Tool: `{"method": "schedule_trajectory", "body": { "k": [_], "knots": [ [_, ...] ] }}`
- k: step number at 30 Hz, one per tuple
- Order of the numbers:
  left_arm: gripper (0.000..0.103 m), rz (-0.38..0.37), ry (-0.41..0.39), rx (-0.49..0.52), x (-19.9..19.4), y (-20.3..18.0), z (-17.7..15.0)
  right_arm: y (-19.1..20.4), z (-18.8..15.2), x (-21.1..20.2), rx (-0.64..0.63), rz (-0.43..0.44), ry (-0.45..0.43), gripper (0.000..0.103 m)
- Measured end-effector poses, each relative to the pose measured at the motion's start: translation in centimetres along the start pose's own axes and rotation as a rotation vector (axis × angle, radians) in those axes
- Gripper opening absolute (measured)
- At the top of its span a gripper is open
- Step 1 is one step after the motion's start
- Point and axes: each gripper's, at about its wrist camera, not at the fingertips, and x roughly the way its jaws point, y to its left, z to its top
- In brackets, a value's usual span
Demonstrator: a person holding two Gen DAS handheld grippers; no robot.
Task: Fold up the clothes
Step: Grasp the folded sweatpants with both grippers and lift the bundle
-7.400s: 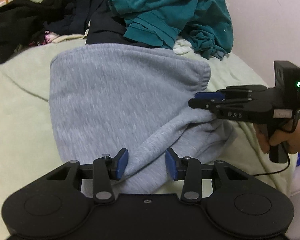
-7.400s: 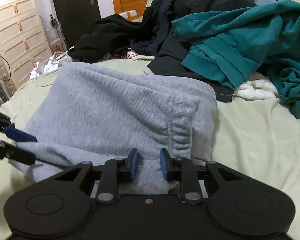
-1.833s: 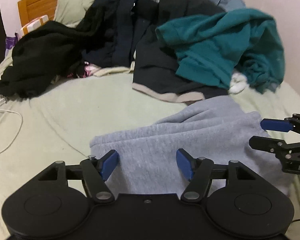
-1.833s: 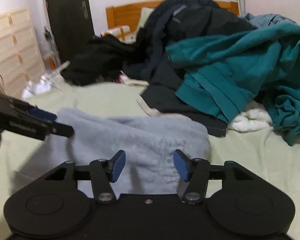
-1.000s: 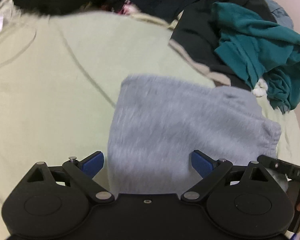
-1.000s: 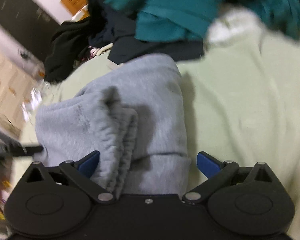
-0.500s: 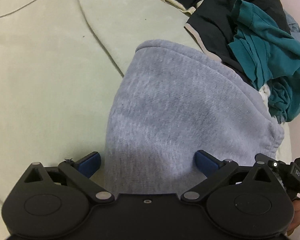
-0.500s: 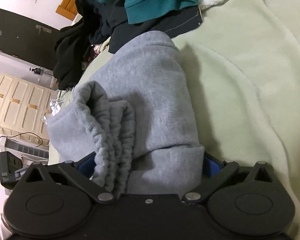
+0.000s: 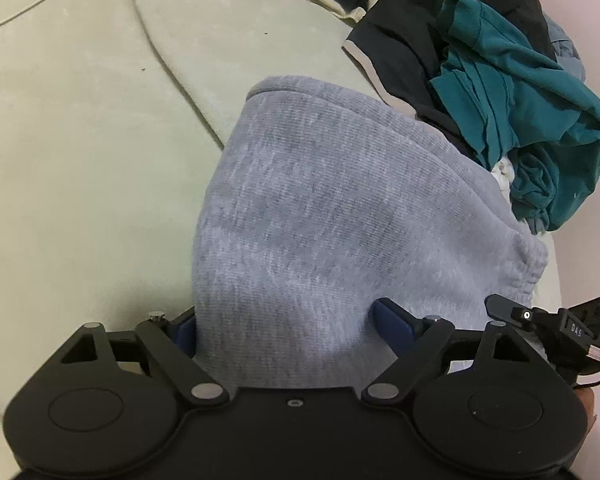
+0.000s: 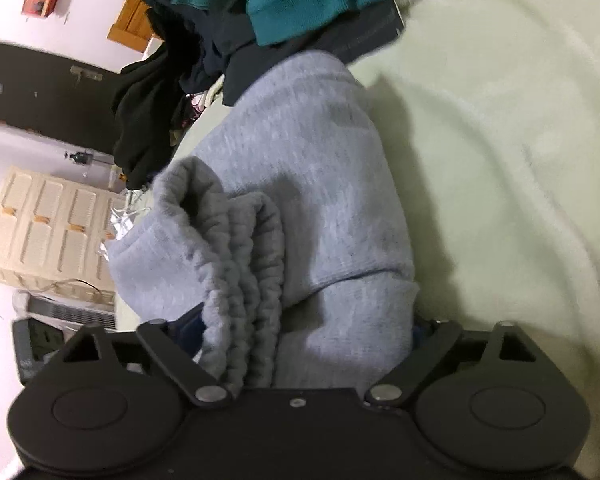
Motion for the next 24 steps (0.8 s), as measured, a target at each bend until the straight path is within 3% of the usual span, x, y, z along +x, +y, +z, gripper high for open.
{"method": "schedule_trajectory", "body": {
  "k": [3, 8, 10, 14, 24],
  "knots": [
    [0.081, -0.021, -0.017, -0.001, -0.1, 0.0, -0.1, 1.3, 0.3, 0.6, -0.043, -0.047, 0.014, 0.102],
    [0.071, -0.046, -0.033, 0.025, -0.7, -0.3, -0.2, 2.1, -0.1, -1.1, -0.062, -0.065, -0.043, 0.072],
    [0.069, -0.058, -0.038, 0.033, -1.1, -0.5, 0.0, 2.6, -0.4, -1.9, -0.069, -0.053, -0.068, 0.068],
    [0.066, -0.085, -0.05, 0.019, -1.8, -0.7, 0.3, 4.2, -0.5, -3.0, -0.099, -0.04, -0.102, 0.063],
    [0.065, -0.139, -0.101, 0.15, -4.8, -5.8, 1.2, 7.5, -1.2, -7.1, -0.19, -0.017, -0.197, 0.058]
  ]
}}
